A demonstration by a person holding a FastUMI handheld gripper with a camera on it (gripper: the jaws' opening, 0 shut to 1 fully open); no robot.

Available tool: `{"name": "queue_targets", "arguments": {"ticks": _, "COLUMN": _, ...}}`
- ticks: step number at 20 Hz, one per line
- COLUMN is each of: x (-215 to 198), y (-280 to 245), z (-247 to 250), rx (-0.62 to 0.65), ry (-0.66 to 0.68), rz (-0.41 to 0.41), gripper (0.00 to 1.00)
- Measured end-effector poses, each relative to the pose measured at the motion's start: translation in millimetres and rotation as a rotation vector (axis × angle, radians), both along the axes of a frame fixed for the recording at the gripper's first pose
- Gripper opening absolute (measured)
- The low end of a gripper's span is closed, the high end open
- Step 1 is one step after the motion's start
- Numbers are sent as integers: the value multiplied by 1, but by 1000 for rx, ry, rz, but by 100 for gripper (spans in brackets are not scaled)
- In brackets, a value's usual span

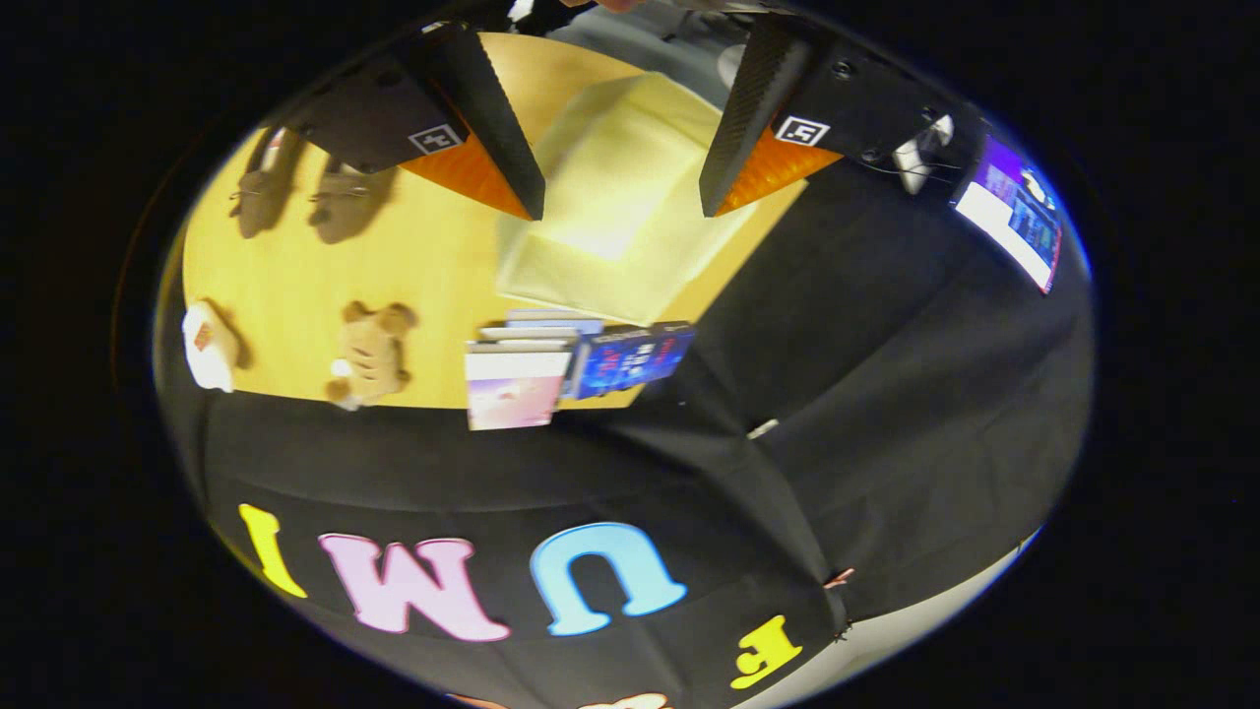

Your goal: Open the storage box then place both shoes into the box .Put the left shoe in first, then the right shoe, with the right side of both shoes facing outward in a uniform manner.

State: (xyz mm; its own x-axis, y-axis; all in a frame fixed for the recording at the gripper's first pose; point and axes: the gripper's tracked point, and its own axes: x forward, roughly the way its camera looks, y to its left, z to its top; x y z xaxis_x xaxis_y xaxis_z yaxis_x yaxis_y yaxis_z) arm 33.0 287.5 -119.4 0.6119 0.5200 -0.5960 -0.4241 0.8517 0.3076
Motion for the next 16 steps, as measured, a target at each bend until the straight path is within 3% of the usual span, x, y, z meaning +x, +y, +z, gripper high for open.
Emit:
{"name": "queue_targets", "arguments": {"ticks": 5, "x": 4, "y": -117, "z": -46, "rx": -134, "ry": -43, "rz": -121, "gripper": 98}}
{"name": "queue_targets", "arguments": {"ticks": 8, "x": 14, "y": -168, "z": -72, "rx": -145, "ry": -16, "rz": -190, "gripper": 98}}
{"name": "queue_targets", "arguments": {"ticks": 16, "x": 29, "y": -243, "z": -163, "rx": -294, "ry": 114, "rz": -335, "gripper": 99}}
